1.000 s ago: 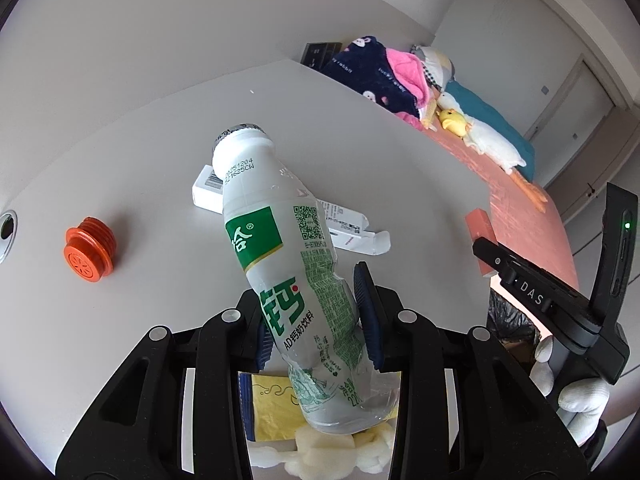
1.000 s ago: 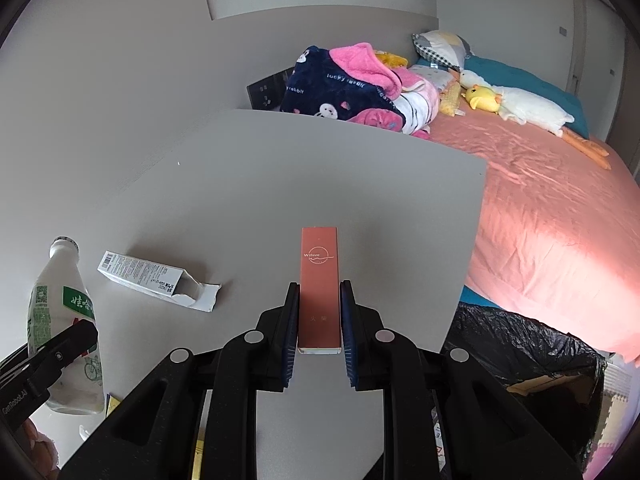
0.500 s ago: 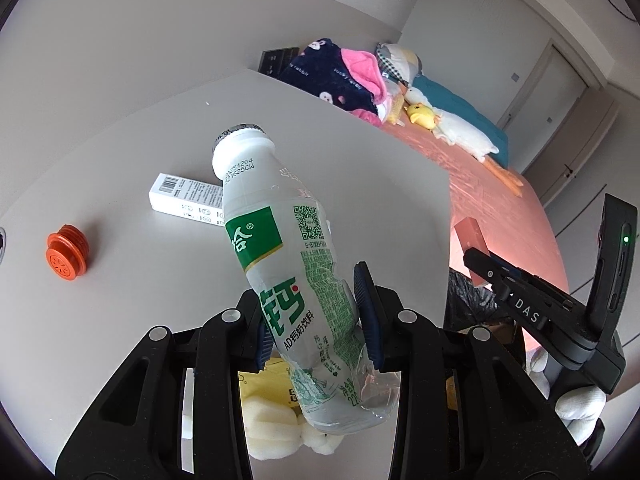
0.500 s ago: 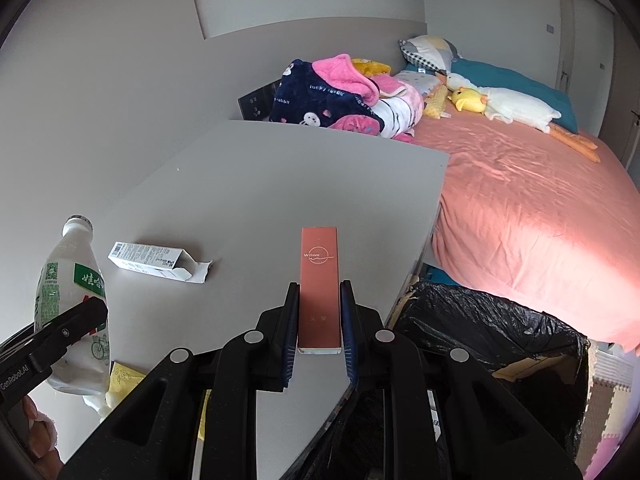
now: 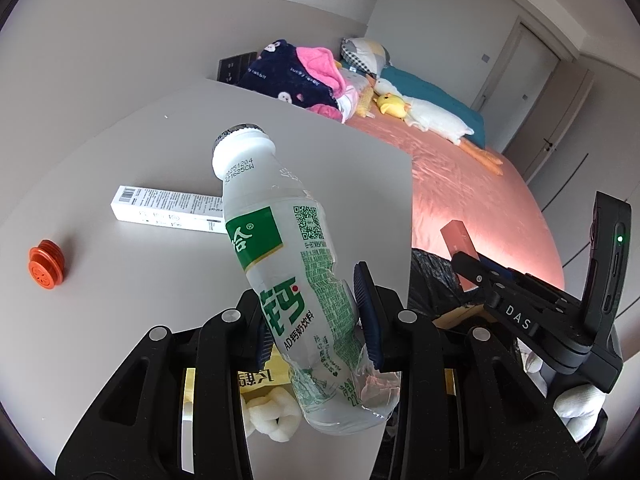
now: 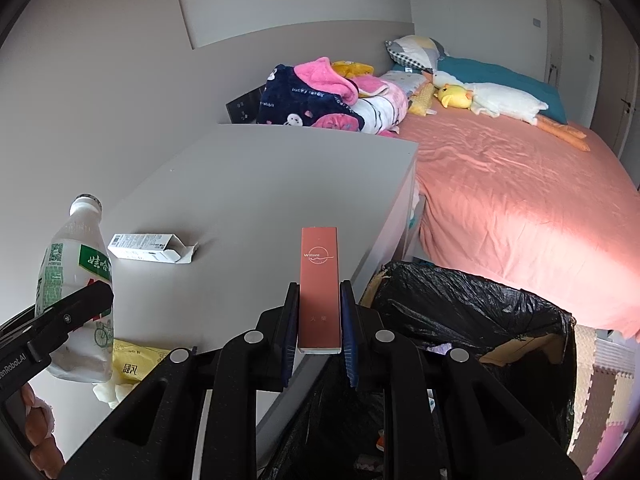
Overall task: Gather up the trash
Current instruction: 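Carry the drink bottle and pink box over the black trash bag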
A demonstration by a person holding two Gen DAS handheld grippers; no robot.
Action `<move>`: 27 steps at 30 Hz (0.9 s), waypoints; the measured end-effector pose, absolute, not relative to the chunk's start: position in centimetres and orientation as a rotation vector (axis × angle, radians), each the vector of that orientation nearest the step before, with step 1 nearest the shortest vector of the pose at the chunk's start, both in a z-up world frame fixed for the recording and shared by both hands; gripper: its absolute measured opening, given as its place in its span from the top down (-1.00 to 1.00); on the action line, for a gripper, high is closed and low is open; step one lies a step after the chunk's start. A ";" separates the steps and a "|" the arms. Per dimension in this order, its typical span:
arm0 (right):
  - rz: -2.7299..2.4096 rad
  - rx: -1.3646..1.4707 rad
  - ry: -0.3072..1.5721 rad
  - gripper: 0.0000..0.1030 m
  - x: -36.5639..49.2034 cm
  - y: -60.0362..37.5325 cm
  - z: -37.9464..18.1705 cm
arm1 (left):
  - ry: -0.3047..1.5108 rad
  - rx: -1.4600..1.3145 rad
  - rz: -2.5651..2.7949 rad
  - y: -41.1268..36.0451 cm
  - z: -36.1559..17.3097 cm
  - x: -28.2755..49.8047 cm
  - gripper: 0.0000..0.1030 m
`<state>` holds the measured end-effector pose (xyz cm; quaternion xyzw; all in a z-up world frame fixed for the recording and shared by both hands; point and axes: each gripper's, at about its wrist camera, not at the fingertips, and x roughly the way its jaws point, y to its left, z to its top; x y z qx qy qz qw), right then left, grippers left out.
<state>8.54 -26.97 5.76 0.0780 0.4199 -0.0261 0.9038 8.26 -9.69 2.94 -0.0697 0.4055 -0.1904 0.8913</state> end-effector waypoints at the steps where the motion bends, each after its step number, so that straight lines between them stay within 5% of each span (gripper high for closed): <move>1: -0.056 0.165 0.866 0.59 8.3 -27.2 5.8 | 0.841 -0.139 -0.402 -9.9 3.0 8.2 0.32; 27: -0.174 0.224 0.815 0.59 2.8 -33.9 7.2 | 0.847 -0.028 -0.535 -16.8 2.7 6.3 0.32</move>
